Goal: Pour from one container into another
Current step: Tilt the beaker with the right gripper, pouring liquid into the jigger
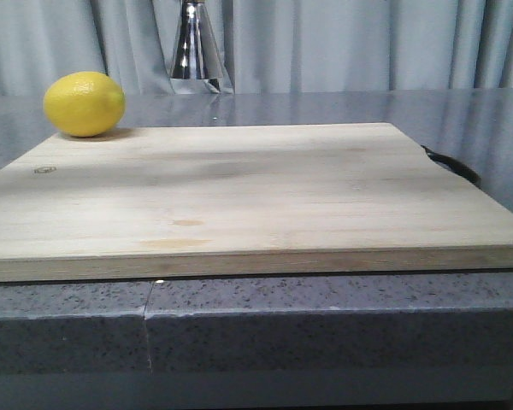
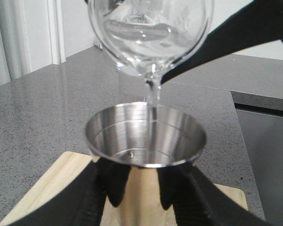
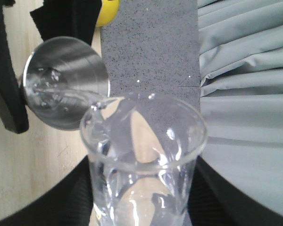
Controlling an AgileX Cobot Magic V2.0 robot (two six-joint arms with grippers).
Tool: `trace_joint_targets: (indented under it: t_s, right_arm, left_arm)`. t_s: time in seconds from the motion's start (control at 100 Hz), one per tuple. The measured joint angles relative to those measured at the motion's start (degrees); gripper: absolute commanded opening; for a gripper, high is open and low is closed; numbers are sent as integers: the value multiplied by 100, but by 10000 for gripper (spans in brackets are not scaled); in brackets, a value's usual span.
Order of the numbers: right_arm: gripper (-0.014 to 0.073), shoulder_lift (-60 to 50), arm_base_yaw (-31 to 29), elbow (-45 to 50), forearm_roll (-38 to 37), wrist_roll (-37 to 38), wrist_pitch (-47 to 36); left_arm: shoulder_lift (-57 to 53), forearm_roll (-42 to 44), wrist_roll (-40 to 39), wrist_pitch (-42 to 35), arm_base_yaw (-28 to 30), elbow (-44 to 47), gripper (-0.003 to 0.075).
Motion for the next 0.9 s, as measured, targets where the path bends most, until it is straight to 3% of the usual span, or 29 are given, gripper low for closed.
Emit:
trace_joint_targets:
  t_s: [0.9]
  right_arm:
    - [323,0,0,0,-258,-696,-214]
  left_arm:
    - [0,0,0,0,0,0,249]
